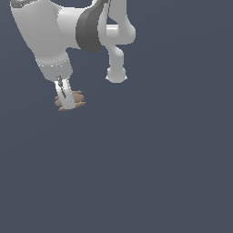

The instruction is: Pick up the object and move it to a goal position.

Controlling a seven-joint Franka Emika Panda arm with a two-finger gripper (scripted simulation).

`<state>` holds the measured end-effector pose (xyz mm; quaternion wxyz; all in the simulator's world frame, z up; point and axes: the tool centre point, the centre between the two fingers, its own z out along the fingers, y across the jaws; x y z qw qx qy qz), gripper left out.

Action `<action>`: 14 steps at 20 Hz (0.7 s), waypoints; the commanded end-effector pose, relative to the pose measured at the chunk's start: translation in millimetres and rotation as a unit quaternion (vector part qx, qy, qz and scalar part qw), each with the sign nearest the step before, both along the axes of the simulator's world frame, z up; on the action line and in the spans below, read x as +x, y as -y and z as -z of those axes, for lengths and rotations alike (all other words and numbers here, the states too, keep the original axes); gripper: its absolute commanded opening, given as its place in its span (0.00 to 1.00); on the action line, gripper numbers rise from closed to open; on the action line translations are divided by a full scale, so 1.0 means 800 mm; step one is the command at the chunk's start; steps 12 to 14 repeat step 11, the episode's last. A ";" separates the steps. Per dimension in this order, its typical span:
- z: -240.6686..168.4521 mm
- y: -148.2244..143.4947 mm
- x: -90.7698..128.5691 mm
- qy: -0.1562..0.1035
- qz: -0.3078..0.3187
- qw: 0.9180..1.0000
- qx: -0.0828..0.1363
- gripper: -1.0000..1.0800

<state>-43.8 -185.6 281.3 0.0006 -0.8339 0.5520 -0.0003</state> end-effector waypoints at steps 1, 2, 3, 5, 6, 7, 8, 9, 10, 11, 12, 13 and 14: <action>-0.020 0.010 -0.004 -0.001 -0.001 1.000 0.000 0.00; -0.026 0.013 -0.005 -0.001 -0.001 1.000 0.000 0.00; -0.032 0.016 -0.006 -0.001 -0.001 1.000 0.000 0.00; -0.041 0.021 -0.007 -0.001 -0.001 1.000 0.000 0.00; -0.044 0.023 -0.007 -0.001 -0.001 1.000 0.000 0.00; -0.046 0.024 -0.007 -0.001 -0.001 1.000 0.000 0.00; -0.048 0.025 -0.007 -0.001 -0.001 1.000 0.000 0.00; -0.049 0.025 -0.007 -0.001 -0.001 1.000 0.000 0.00; -0.049 0.026 -0.007 -0.001 -0.001 1.000 0.000 0.00; -0.049 0.026 -0.006 -0.001 -0.001 1.000 0.000 0.00; -0.049 0.026 -0.006 -0.001 -0.001 1.000 0.000 0.00; -0.049 0.026 -0.006 -0.001 -0.001 1.000 0.000 0.00; -0.049 0.026 -0.006 -0.001 -0.001 1.000 0.000 0.00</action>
